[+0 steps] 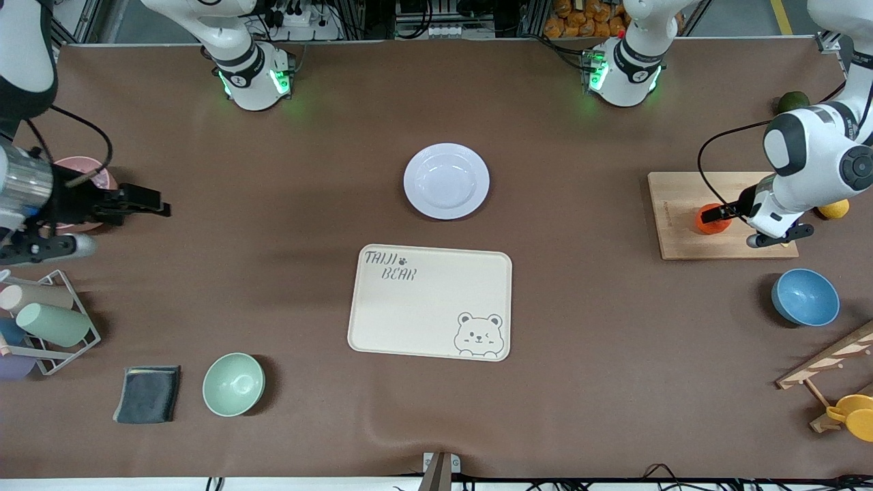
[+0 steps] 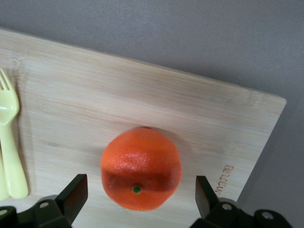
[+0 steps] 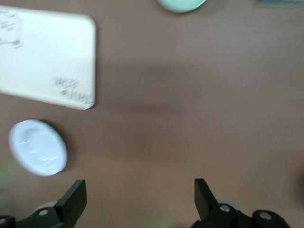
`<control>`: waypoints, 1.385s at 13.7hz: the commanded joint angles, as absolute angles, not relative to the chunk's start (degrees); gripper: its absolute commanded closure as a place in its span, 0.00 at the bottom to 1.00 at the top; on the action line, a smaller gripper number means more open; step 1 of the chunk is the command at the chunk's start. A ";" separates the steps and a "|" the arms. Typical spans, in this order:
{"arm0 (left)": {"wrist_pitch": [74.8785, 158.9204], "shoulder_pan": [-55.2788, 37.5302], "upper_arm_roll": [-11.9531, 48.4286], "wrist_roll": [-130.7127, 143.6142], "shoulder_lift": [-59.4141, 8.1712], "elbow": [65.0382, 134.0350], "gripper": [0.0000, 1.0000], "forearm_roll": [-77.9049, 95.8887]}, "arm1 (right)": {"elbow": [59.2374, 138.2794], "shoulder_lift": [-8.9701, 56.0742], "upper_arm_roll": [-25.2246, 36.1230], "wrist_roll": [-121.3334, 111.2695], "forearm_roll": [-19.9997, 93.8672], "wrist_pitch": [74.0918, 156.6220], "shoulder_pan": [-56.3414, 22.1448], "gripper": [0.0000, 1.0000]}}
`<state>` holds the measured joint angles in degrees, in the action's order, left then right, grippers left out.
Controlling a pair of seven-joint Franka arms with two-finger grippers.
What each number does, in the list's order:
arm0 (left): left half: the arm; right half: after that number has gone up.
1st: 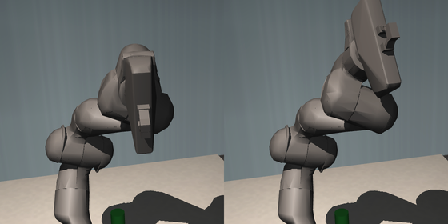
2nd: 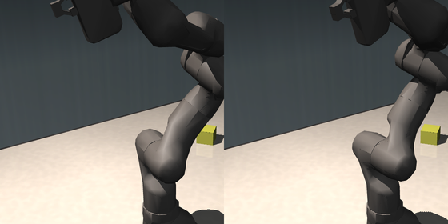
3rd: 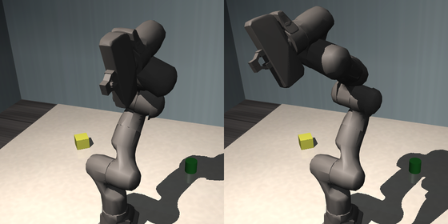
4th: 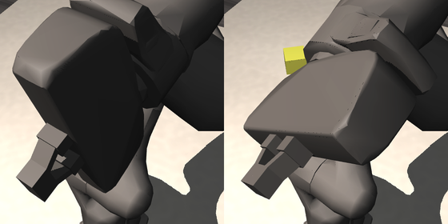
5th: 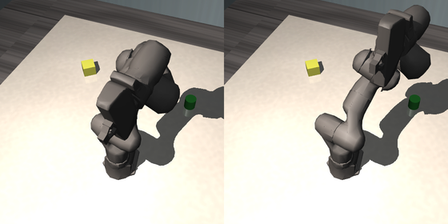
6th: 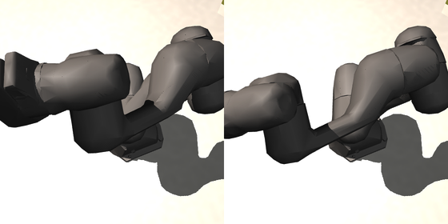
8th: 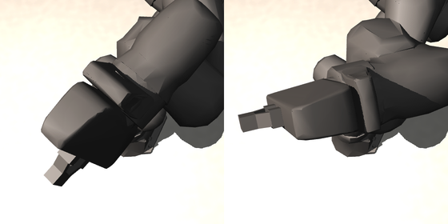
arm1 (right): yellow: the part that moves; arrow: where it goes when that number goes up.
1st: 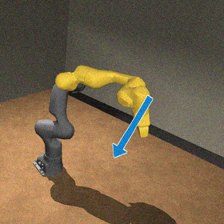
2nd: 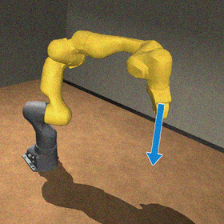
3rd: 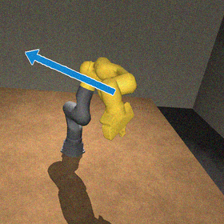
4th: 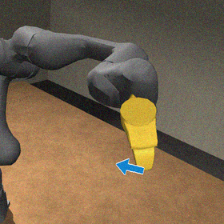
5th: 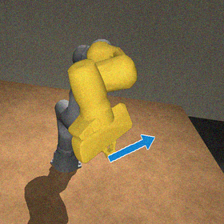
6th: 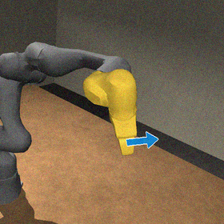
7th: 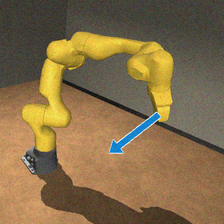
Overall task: Place orange and plate with both arms
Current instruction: 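Grasp the orange with the left gripper while the right gripper reaches inward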
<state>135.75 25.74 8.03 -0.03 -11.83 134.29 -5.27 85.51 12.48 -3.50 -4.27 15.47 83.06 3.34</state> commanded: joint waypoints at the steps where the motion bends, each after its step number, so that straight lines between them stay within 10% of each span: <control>1: 137.20 26.80 8.53 0.18 -13.18 134.56 0.00 -6.68 | 89.55 11.87 -3.60 -0.72 21.52 82.44 3.17 0.00; 6: 139.83 27.86 8.44 0.18 -16.08 134.39 0.00 -6.77 | 93.68 12.04 -3.60 1.06 29.34 80.06 1.75 0.00; 10: 140.10 27.86 8.61 0.18 -16.35 134.21 0.68 -7.82 | 93.69 12.48 -3.43 0.44 30.94 78.57 2.90 0.00; 15: 132.58 27.51 14.47 1.14 -11.96 129.22 0.93 -6.95 | 96.67 15.82 -3.52 -1.05 31.55 85.24 1.85 0.00; 19: 115.43 27.25 25.99 7.62 -12.74 115.60 0.94 -1.25 | 97.73 18.88 -3.60 -0.97 35.75 88.24 -0.26 0.00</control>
